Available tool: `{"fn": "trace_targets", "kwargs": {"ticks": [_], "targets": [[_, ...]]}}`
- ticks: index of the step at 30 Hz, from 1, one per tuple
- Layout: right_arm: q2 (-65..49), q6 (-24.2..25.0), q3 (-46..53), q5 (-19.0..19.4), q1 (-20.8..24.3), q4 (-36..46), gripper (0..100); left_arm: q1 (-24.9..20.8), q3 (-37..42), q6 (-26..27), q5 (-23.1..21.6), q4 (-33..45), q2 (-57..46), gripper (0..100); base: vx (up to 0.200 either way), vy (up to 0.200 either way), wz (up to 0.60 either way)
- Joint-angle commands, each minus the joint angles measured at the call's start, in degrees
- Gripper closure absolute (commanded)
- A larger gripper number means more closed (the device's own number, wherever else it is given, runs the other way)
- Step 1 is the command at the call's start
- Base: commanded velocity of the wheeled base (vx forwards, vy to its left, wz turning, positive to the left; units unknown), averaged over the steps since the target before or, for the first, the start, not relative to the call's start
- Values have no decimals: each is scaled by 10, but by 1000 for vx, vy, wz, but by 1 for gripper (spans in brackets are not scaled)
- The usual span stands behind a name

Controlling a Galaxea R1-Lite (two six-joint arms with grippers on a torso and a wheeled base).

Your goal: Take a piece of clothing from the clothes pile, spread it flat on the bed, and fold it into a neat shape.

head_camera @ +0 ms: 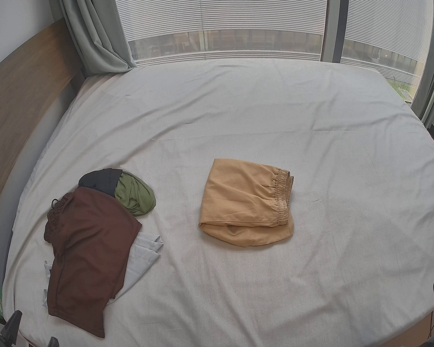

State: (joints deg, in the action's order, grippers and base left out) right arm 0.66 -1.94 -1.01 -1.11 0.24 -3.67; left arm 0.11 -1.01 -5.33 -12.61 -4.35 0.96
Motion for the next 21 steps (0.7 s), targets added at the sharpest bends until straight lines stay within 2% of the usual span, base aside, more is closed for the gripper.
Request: {"fn": "trace_targets", "kwargs": {"ticks": [1, 2, 3, 5, 7, 8, 10, 12, 21], "targets": [[-7, -3, 10, -23, 0, 2, 0, 2, 10, 0, 34, 3, -10, 0, 0, 0, 0], [-6, -4, 10, -25, 0, 2, 0, 2, 10, 0, 34, 3, -10, 0, 0, 0, 0], [-6, -8, 10, -63, -1, 2, 0, 2, 10, 0, 62, 5, -10, 0, 0, 0, 0], [-6, -13, 9, -67, -1, 3, 0, 2, 10, 6, 90, 5, -10, 0, 0, 0, 0], [-6, -16, 8, -58, 0, 5, 0, 2, 10, 14, 101, 5, -10, 0, 0, 0, 0], [-7, -22, 10, 25, 1, 7, 0, 2, 10, 41, 116, 8, -10, 0, 0, 0, 0], [-5, -10, 10, 50, 0, 36, 0, 2, 10, 55, 130, 40, -10, 0, 0, 0, 0], [-5, -3, 9, 33, 1, 39, 0, 2, 10, 54, 147, 49, -10, 0, 0, 0, 0], [-6, 4, 9, 27, 2, 37, 0, 0, 10, 55, 145, 43, -10, 0, 0, 0, 0]]}}
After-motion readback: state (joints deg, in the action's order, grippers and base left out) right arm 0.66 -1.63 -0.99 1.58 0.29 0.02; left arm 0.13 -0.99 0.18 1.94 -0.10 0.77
